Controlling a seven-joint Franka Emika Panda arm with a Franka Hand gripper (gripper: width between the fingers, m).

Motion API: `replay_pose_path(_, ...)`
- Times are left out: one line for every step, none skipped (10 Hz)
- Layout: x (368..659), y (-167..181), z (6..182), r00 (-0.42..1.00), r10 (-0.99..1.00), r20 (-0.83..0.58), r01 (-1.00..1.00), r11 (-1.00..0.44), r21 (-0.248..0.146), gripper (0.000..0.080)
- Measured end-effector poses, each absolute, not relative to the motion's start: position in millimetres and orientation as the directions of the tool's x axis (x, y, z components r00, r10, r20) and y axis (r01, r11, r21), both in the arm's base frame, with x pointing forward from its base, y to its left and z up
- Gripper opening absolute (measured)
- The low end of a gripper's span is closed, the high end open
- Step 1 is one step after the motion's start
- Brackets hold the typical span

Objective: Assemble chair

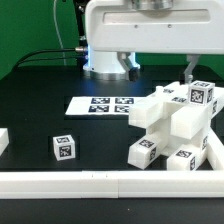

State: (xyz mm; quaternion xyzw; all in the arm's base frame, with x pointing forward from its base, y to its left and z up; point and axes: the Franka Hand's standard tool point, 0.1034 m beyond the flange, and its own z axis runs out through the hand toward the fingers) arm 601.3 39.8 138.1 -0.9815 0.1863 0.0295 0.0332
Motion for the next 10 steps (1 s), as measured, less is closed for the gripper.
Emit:
replay_pose_path(601, 41, 137.9, 0.955, -0.287, -0.066, -0.291, -0.955, -0.060, 0.0649)
replay_pose_path(601, 38, 137.0, 0.968, -0.244, -0.064, -0.248, -0.967, -0.062, 0.0649)
replay_pose_path(600, 26, 131.8, 0.995, -0.076, -0.061, -0.080, -0.994, -0.073, 0.0649)
replay_pose_path(600, 7, 128.3, 0.996, 0.061, -0.059, 0.057, -0.995, -0.083, 0.0649)
replay_pose_path(601, -7, 127.0, 0.984, 0.167, -0.065, 0.160, -0.983, -0.095, 0.0649)
replay_pose_path(606, -18, 125.9, 0.950, 0.306, -0.059, 0.299, -0.948, -0.109, 0.0649)
replay_pose_path(608, -25, 123.5, 0.917, 0.398, -0.040, 0.392, -0.914, -0.110, 0.0649)
replay_pose_path(609, -24, 124.6, 0.886, 0.464, -0.006, 0.462, -0.882, -0.094, 0.0649)
replay_pose_path(608, -25, 124.1, 0.864, 0.503, -0.006, 0.500, -0.861, -0.093, 0.0649)
replay_pose_path(608, -27, 123.4, 0.830, 0.558, -0.004, 0.555, -0.827, -0.090, 0.0649)
